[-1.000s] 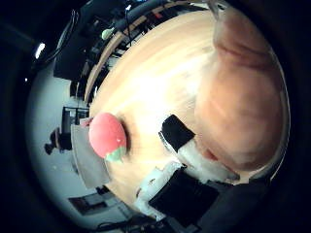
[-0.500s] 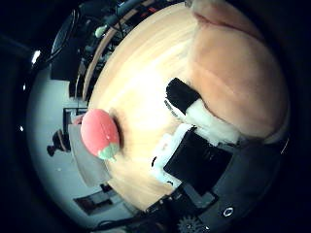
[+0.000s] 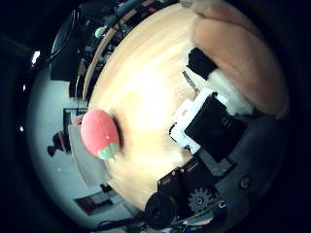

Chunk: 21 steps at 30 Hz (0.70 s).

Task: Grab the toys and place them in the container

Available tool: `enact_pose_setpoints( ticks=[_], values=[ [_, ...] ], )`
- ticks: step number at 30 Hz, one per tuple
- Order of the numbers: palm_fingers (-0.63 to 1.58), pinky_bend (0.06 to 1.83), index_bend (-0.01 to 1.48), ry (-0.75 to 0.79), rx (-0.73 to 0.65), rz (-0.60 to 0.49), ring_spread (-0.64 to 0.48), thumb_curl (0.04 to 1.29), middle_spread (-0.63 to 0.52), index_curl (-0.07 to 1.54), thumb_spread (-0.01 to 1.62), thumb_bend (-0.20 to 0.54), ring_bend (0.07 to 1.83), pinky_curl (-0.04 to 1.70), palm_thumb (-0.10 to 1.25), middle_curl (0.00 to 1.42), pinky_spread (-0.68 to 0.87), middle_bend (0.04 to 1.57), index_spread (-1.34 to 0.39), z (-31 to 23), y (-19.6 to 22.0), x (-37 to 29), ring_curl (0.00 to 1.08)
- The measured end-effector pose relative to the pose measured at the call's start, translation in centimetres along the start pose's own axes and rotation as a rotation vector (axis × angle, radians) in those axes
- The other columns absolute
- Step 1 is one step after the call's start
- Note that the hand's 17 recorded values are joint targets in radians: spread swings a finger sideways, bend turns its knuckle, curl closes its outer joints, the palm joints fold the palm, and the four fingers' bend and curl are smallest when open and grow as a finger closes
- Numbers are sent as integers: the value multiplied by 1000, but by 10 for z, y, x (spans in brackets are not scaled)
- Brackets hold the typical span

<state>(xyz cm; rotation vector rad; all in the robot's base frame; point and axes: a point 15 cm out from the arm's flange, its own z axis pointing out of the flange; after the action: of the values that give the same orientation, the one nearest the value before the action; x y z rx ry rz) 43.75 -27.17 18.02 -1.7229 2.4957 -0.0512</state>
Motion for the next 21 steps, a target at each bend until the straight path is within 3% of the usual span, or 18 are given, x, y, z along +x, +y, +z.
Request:
enact_pose_setpoints(
  ticks=[21],
  values=[
    [1143, 1072, 344, 27, 146, -31, -378, 423, -482, 471, 1058, 6, 1154, 508, 1127, 662, -549, 696, -560, -97, 3, 3, 510]
  ],
)
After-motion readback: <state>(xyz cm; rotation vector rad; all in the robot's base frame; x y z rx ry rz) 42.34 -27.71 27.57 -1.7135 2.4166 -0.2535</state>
